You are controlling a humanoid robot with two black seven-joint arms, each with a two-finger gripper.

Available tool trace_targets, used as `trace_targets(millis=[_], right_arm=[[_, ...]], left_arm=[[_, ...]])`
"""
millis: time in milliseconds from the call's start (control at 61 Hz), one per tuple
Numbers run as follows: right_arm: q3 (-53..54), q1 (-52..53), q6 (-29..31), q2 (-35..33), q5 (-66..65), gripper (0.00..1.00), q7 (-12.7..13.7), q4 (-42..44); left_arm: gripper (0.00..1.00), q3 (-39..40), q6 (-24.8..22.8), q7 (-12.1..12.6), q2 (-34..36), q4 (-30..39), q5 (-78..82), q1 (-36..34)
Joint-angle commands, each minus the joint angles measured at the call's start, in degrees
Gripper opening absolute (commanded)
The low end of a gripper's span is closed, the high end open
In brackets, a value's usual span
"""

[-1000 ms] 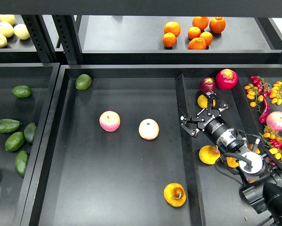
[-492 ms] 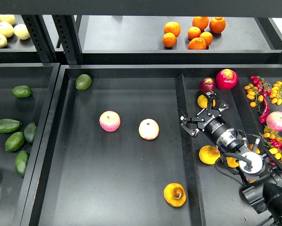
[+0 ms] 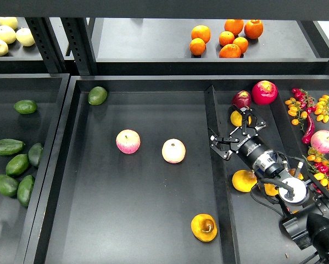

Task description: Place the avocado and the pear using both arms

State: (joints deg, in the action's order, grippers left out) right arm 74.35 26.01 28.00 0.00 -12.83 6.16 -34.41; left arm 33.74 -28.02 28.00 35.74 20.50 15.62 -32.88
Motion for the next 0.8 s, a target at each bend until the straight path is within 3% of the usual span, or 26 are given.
trace_targets(millis=[0, 541, 590, 787], right_arm=[[0.0, 0.0, 0.0, 0.0, 0.0, 1.0, 0.0, -0.05], [0.0, 0.0, 0.0, 0.0, 0.0, 1.0, 0.0, -0.13], [-0.17, 0.0, 0.0, 0.0, 0.0, 1.0, 0.08, -0.13], [-0.26, 0.0, 0.0, 0.0, 0.0, 1.0, 0.08, -0.13]], left_arm=[[0.87, 1.68, 0.02, 0.0, -0.67, 0.42, -0.33, -0.69], [0.86, 30.68, 0.02, 0.0, -12.09, 7.62, -5.96, -0.69], [0.86, 36.74, 0.02, 0.0, -16.04, 9.29, -6.04, -0.69], [0.87, 44.83, 0.02, 0.0, -23.78, 11.84, -6.13, -0.61]])
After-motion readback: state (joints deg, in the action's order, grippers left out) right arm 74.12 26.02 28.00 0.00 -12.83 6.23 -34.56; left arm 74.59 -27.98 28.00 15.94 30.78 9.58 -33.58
